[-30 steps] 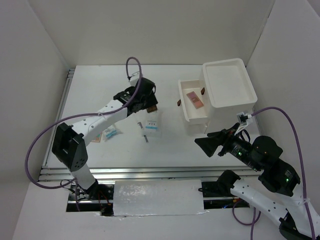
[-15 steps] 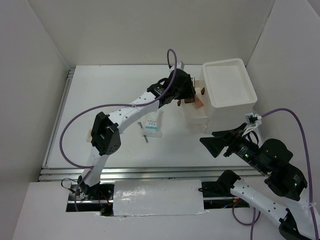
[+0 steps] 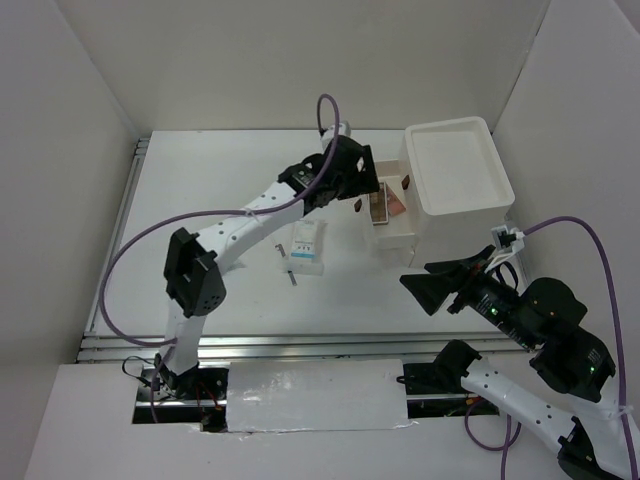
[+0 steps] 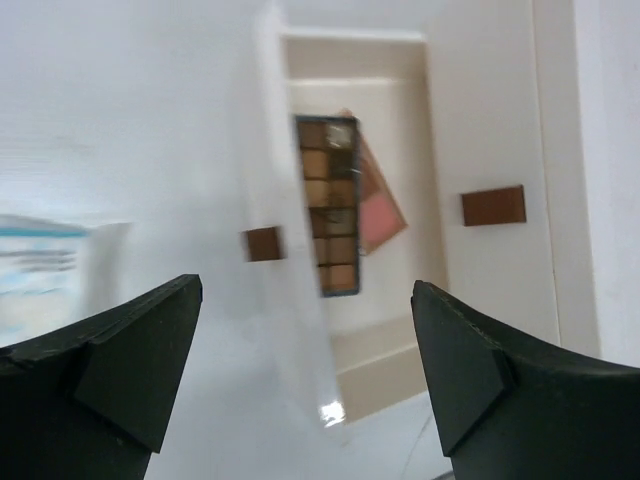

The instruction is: Organize the makeup

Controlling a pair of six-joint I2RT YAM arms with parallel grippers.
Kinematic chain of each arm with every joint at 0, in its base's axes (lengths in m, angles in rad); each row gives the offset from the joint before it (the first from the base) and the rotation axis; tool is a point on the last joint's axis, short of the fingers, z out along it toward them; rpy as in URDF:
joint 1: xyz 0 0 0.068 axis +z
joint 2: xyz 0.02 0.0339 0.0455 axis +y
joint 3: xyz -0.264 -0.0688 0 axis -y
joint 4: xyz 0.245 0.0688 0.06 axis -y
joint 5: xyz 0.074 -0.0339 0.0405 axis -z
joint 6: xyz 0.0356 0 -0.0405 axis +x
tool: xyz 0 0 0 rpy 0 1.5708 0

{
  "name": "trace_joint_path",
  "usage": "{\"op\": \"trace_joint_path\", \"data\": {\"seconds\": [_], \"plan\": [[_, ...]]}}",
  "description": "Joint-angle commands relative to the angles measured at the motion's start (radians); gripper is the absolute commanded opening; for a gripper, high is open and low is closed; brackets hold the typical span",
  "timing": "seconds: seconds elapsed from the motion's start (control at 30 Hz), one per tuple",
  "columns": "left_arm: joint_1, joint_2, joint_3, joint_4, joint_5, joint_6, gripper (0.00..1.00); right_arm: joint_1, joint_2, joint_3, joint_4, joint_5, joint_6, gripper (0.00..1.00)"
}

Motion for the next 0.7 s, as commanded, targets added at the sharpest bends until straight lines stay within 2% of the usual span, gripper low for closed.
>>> {"op": "trace_joint_path", "data": {"seconds": [0.0, 0.1, 0.13, 0.17, 0.2, 0.23, 0.27, 0.4, 0.53, 0.67], "plan": [[0.041, -0.197, -0.024, -0.166, -0.251, -0.018, 0.99, 0.008, 0.001, -0.003, 0.018, 0.003, -0.013, 1.00], [0.131, -0.317, -0.163, -0.307, -0.318, -0.083, 0.99, 0.008, -0.009, -0.017, 0.031, 0.005, -0.012, 1.00], [0.195, -0.358, -0.222, -0.314, -0.318, -0.096, 0.99, 0.008, -0.012, -0.027, 0.035, 0.000, -0.009, 1.00], [0.234, -0.453, -0.360, -0.314, -0.318, -0.116, 1.00, 0.008, -0.014, -0.032, 0.044, -0.003, -0.009, 1.00], [0.272, -0.507, -0.441, -0.300, -0.318, -0.128, 0.99, 0.006, -0.014, -0.035, 0.049, -0.006, -0.007, 1.00], [0.359, -0.611, -0.515, -0.285, -0.312, -0.133, 0.99, 0.008, -0.012, -0.043, 0.060, -0.020, -0.006, 1.00], [0.412, -0.659, -0.660, -0.265, -0.293, -0.131, 0.99, 0.006, -0.011, -0.047, 0.064, -0.024, -0.004, 1.00], [0.680, -0.858, -0.965, -0.167, -0.211, -0.070, 0.99, 0.008, -0.008, -0.070, 0.094, -0.037, 0.000, 1.00], [0.789, -0.911, -1.089, -0.148, -0.128, -0.018, 0.99, 0.008, -0.006, -0.090, 0.110, -0.061, -0.001, 1.00], [0.808, -0.978, -1.185, -0.165, -0.156, -0.139, 0.99, 0.006, -0.006, -0.109, 0.127, -0.075, 0.002, 1.00]]}}
